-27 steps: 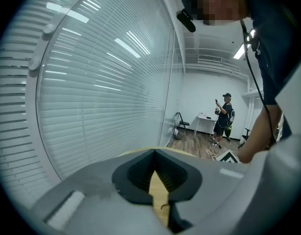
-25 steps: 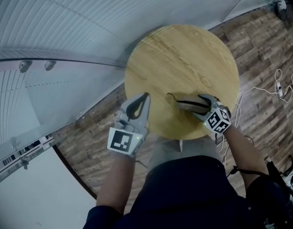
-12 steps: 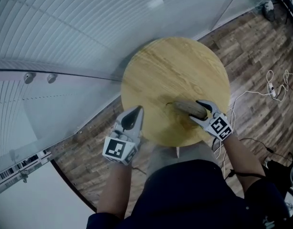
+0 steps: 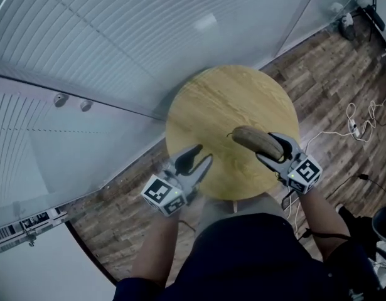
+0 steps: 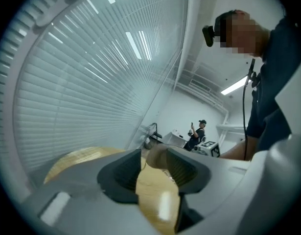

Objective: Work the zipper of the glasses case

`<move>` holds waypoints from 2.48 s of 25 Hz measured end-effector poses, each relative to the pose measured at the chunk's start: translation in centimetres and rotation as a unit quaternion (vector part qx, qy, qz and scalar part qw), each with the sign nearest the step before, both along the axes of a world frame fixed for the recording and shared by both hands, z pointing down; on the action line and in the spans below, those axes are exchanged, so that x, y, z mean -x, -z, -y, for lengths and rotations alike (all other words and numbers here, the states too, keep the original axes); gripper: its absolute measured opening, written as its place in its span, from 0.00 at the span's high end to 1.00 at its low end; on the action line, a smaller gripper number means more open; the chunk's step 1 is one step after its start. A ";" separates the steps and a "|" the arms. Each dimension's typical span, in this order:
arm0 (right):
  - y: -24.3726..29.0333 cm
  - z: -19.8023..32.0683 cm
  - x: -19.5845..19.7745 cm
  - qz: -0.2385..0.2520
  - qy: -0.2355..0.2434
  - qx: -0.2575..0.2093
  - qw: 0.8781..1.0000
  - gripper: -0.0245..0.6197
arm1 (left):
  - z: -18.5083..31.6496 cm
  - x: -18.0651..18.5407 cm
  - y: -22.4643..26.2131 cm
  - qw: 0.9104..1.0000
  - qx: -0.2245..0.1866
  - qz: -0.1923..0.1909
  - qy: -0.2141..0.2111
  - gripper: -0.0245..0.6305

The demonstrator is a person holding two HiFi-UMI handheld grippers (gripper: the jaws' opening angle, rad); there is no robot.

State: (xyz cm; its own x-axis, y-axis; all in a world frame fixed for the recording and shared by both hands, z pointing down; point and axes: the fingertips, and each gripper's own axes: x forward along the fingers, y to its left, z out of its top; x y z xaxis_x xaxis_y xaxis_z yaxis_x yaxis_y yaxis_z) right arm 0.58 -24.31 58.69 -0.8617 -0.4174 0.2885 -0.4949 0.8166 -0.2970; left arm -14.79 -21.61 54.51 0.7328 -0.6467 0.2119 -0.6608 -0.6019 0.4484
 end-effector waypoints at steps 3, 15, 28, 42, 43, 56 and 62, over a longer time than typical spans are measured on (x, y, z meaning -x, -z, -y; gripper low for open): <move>4.1 0.6 -0.5 0.058 -0.021 -0.014 0.998 0.51 | -0.2 -2.7 1.0 0.999 -0.006 -0.023 -0.034 0.59; 16.8 -3.1 2.0 0.180 0.031 -0.079 0.980 0.51 | -1.4 -9.4 9.8 0.952 -0.028 -0.271 -0.138 0.49; 21.6 -8.5 2.7 0.274 0.107 -0.092 0.951 0.51 | -4.7 -11.5 19.0 0.922 -0.124 -0.310 -0.194 0.48; 17.6 -8.4 3.0 0.200 0.109 -0.042 0.973 0.46 | -3.4 -11.0 17.1 0.973 -0.147 -0.024 -0.178 0.50; 17.4 -8.2 2.4 0.189 0.103 -0.042 0.976 0.46 | -3.2 -10.6 16.4 0.973 -0.144 -0.003 -0.178 0.50; 22.3 -6.8 3.4 0.043 0.153 -0.095 0.983 0.54 | -4.9 -10.4 8.6 0.925 -0.138 0.227 -0.270 0.50; 20.3 -9.3 7.1 -0.069 0.250 -0.102 0.960 0.58 | -6.1 -12.3 6.3 0.891 -0.142 0.288 -0.320 0.50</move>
State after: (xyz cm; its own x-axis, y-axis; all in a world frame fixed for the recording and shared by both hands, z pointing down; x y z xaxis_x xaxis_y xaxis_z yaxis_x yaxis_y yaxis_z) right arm -6.49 -15.03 38.41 -0.9289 -0.0207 0.3698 -0.0485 0.9966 -0.0661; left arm -2.45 -15.55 48.19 0.7938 -0.2228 0.5659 -0.2124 -0.9734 -0.0853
